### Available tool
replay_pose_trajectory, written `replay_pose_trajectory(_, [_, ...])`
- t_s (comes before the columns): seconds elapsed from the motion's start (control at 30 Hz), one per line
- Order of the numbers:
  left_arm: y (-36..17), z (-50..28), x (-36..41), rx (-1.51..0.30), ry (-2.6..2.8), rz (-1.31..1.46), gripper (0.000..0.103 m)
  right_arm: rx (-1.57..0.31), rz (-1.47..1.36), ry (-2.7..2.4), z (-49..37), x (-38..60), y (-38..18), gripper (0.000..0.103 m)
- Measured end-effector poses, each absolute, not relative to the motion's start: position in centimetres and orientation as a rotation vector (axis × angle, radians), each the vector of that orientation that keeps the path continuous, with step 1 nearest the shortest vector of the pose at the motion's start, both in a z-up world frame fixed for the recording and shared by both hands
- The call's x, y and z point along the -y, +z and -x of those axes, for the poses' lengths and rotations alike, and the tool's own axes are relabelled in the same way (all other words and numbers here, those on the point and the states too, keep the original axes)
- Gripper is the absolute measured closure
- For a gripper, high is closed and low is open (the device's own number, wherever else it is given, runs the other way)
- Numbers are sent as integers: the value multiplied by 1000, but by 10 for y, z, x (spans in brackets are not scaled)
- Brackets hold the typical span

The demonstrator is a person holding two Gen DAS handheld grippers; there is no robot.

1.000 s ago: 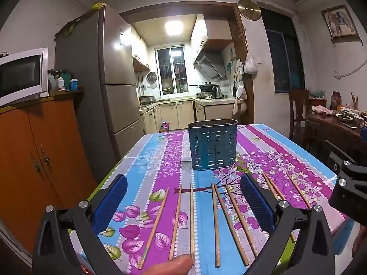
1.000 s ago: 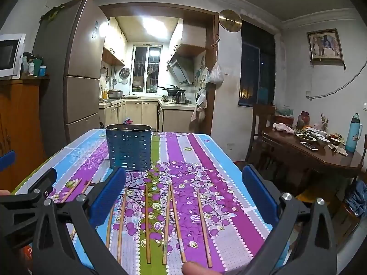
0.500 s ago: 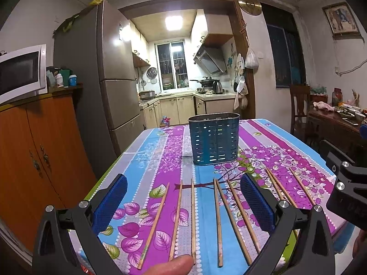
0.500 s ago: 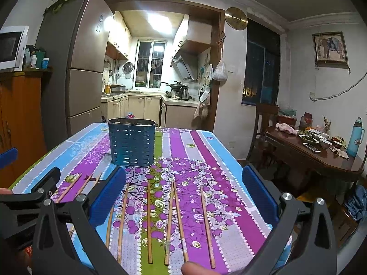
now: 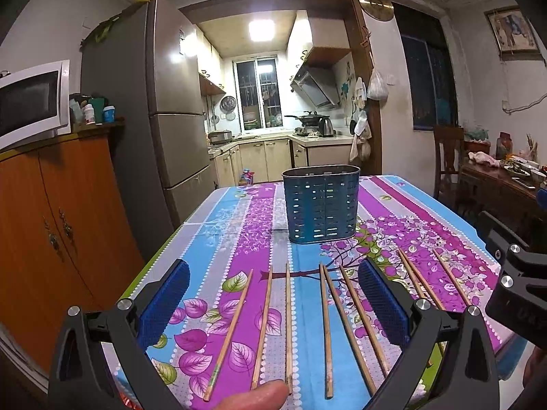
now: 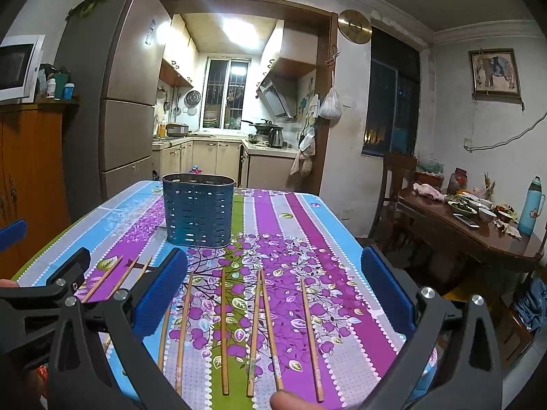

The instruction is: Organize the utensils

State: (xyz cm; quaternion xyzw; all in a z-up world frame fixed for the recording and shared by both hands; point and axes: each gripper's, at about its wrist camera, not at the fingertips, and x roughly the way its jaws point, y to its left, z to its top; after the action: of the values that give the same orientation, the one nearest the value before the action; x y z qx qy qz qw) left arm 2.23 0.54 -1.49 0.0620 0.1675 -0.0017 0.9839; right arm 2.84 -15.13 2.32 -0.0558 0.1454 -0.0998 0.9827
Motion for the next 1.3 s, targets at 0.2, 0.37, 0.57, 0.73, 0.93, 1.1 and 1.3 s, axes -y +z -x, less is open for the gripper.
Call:
replay_pose_trajectory(0.2, [-14, -20, -6, -327, 1, -120, 5, -292, 111, -200, -28, 152, 24, 5])
replay_pose_trajectory(0.37, [-14, -18, -6, -315, 10, -120, 5, -292, 111, -202, -28, 152, 23, 5])
replay_pose_trajectory(0.57, [-12, -16, -8, -305, 18, -112, 5, -293, 111, -204, -28, 152, 22, 5])
replay_pose_trajectory(0.73, [-11, -14, -9, -295, 27, -111, 5, -294, 110, -203, -28, 153, 21, 5])
replay_pose_trajectory(0.93, [-11, -14, -9, -295, 30, -113, 5, -295, 109, -203, -28, 152, 21, 5])
replay_pose_trajectory(1.1, [-11, -14, -10, -295, 29, -113, 5, -290, 108, -205, -28, 152, 20, 5])
replay_pose_trajectory(1.3, [-10, -12, -17, -282, 26, -131, 5, -275, 116, -208, -24, 154, 19, 5])
